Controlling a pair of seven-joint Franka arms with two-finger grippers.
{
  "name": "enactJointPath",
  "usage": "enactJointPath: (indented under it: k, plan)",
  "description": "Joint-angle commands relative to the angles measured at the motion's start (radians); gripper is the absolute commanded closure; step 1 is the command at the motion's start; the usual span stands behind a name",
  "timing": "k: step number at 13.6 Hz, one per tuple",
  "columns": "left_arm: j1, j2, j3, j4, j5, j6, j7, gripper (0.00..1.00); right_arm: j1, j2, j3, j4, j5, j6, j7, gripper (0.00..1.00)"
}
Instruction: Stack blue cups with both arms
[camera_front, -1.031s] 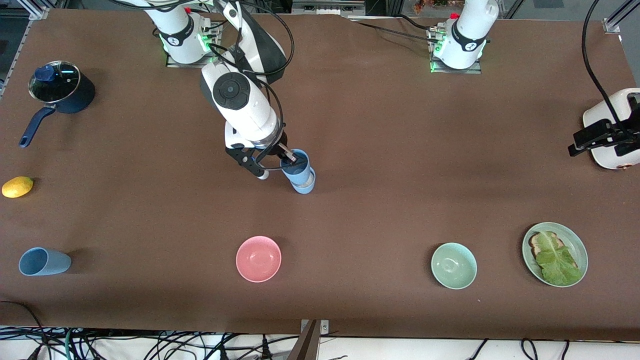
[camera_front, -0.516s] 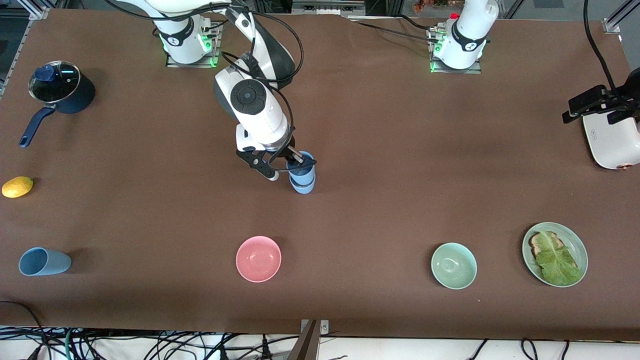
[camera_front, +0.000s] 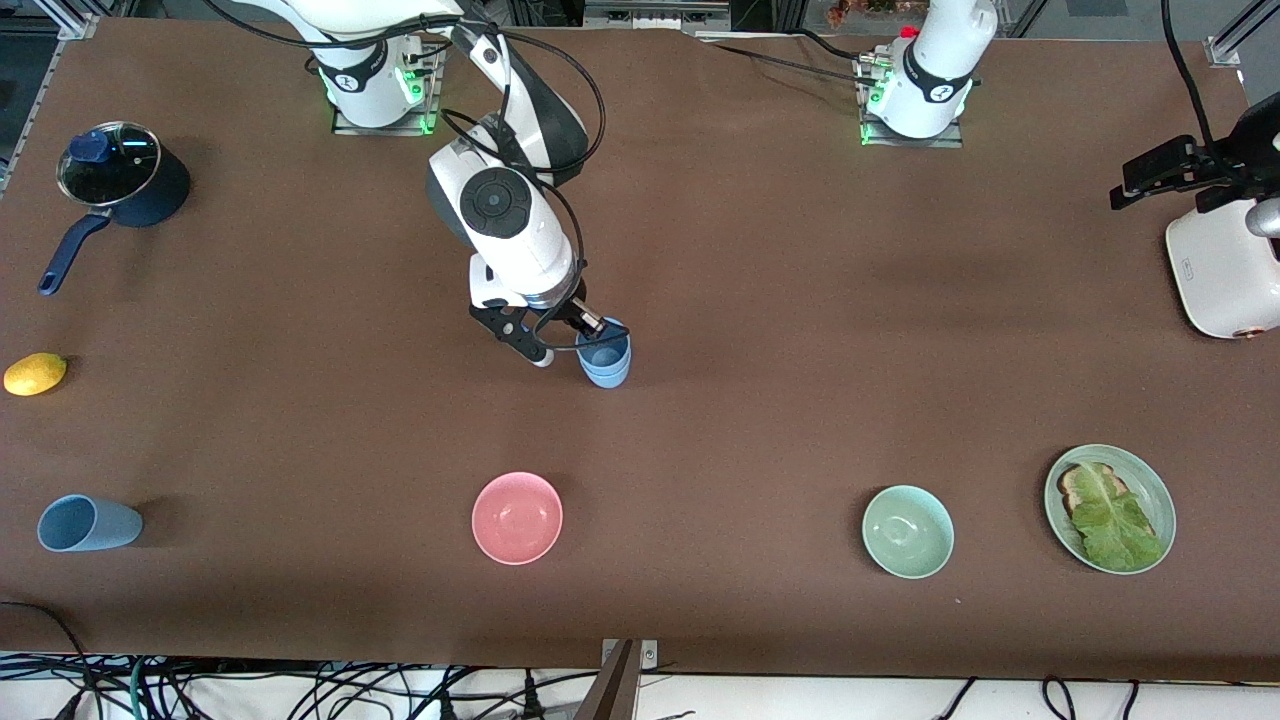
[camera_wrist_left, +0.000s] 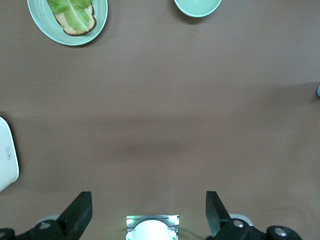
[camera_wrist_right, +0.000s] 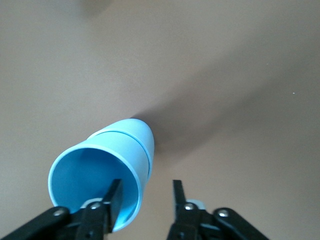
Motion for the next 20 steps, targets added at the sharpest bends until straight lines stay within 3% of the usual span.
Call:
enactJointPath:
  k: [1, 6, 11, 15, 20]
  plan:
    - [-0.011, -0.037, -0.009, -0.047, -0.015, 0.000, 0.022, 0.00, 0.000, -0.030, -0.019, 0.022, -0.022, -0.051, -0.004, 0.00]
    - [-0.013, -0.028, -0.024, -0.044, -0.015, -0.017, 0.022, 0.00, -0.001, -0.140, -0.113, 0.134, -0.010, -0.405, -0.289, 0.00]
    - [-0.013, -0.017, -0.027, -0.043, -0.003, -0.017, 0.020, 0.00, -0.001, -0.281, -0.263, 0.134, -0.005, -0.615, -0.649, 0.00]
    - [-0.005, -0.001, -0.027, -0.040, 0.000, -0.017, 0.020, 0.00, -0.006, -0.336, -0.401, 0.133, 0.018, -0.697, -0.913, 0.00]
    - [-0.006, -0.001, -0.027, -0.037, 0.000, -0.017, 0.020, 0.00, -0.274, -0.367, -0.379, 0.127, 0.012, -0.744, -1.367, 0.00]
